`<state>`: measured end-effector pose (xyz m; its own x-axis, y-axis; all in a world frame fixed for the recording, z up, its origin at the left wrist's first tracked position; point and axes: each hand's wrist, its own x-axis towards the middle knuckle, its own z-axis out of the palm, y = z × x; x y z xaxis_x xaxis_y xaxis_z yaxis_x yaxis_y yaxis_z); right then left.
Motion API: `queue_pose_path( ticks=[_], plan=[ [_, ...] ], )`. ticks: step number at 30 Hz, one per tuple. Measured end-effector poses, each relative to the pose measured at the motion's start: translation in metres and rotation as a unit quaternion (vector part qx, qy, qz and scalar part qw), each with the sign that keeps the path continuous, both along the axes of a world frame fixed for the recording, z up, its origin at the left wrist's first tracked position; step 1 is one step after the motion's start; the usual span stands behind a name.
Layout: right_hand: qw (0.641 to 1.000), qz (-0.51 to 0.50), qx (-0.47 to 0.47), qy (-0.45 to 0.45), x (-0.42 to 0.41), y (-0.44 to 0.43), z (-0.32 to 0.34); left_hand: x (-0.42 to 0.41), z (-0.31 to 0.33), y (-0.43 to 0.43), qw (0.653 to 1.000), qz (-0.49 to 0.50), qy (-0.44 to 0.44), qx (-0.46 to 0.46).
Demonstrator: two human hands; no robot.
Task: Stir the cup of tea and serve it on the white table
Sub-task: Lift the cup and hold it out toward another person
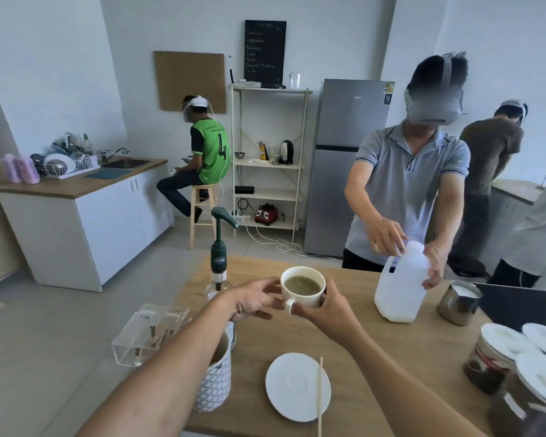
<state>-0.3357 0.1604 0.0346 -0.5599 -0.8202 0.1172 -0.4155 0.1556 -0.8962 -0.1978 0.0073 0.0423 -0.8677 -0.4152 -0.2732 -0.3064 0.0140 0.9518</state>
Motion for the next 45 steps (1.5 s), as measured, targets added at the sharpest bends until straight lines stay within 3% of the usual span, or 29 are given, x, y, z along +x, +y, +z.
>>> queue_pose_path(
  ticks=[19,25,45],
  plan=[
    [0.998,0.017,0.049,-0.040,-0.028,0.041,-0.065,-0.028,-0.060,0.033,0.999,-0.035,-0.013,-0.039],
    [0.999,0.011,0.040,-0.008,-0.022,0.042,-0.086,-0.023,-0.087,0.040,0.999,-0.022,-0.030,-0.035],
    [0.993,0.039,0.096,-0.061,-0.013,0.039,-0.144,-0.004,-0.137,0.054,0.993,0.042,-0.085,-0.072]
  ],
)
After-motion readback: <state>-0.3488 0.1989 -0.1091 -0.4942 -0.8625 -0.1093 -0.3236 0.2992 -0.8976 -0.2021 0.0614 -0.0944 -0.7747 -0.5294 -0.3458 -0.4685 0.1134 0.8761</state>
